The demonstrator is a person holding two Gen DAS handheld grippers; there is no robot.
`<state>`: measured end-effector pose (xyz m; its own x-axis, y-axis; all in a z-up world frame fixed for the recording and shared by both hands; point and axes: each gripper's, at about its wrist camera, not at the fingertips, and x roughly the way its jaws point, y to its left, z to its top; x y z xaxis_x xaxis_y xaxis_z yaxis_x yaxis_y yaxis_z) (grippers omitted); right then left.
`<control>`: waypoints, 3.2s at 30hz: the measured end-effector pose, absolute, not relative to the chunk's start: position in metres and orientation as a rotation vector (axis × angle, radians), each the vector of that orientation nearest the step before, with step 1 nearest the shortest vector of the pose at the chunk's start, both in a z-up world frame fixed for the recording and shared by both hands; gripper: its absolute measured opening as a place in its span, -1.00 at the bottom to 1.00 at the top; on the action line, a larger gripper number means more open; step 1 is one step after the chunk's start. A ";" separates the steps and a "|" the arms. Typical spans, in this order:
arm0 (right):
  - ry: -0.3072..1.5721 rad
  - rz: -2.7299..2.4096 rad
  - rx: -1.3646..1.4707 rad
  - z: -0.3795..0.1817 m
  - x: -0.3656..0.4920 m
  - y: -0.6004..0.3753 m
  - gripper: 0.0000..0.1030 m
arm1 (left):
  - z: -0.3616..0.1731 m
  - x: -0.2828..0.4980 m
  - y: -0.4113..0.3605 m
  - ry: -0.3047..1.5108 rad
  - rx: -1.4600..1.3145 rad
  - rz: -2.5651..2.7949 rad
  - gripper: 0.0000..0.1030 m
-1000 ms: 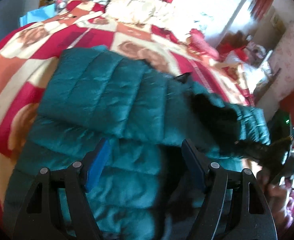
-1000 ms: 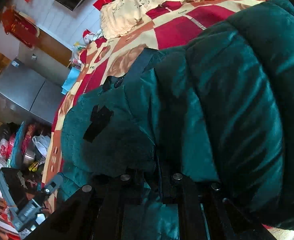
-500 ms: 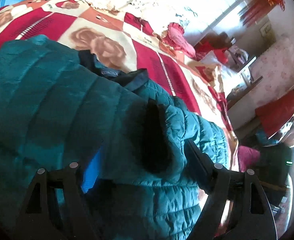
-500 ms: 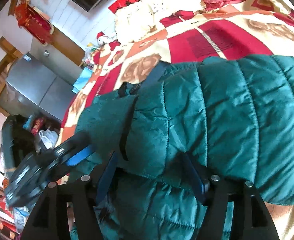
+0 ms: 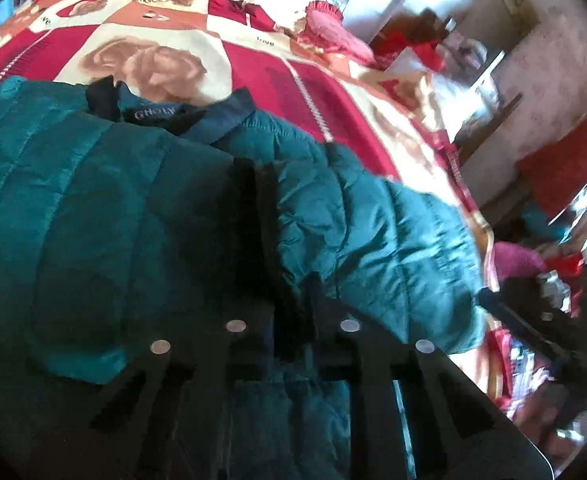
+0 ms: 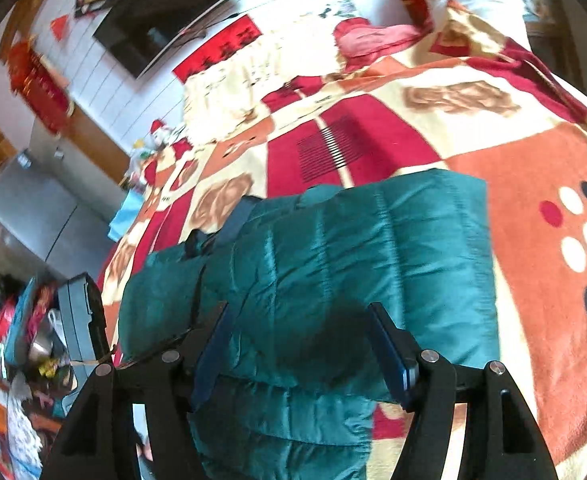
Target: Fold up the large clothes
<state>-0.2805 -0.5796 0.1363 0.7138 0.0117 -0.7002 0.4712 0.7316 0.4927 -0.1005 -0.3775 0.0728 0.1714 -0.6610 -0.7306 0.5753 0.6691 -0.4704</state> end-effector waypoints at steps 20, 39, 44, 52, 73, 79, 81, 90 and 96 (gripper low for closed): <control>0.670 -0.284 0.668 0.155 -0.250 -0.552 0.27 | 0.130 -0.018 -0.189 0.873 -0.102 -0.559 -0.85; 0.786 -0.270 0.541 0.126 -0.194 -0.512 0.27 | 0.126 -0.022 -0.141 0.857 -0.146 -0.504 -0.71; 0.818 -0.301 0.458 0.133 -0.183 -0.494 0.27 | 0.119 -0.037 -0.178 0.840 -0.050 -0.535 0.32; 0.898 -0.374 0.367 0.088 -0.138 -0.473 0.28 | 0.058 -0.016 -0.212 0.917 0.116 -0.443 0.54; 0.977 -0.461 0.337 0.079 -0.163 -0.486 0.30 | 0.057 -0.013 -0.194 0.969 0.061 -0.452 0.64; 0.898 -0.402 0.404 0.115 -0.207 -0.481 0.31 | 0.088 -0.036 -0.134 0.943 -0.036 -0.460 0.64; 0.916 -0.393 0.390 0.119 -0.225 -0.477 0.32 | 0.092 -0.048 -0.112 0.935 -0.043 -0.452 0.64; 1.001 -0.374 0.454 0.092 -0.288 -0.465 0.35 | 0.086 -0.108 -0.051 0.925 0.016 -0.381 0.64; 1.015 -0.361 0.441 0.086 -0.316 -0.443 0.35 | 0.076 -0.137 -0.035 0.930 0.031 -0.379 0.64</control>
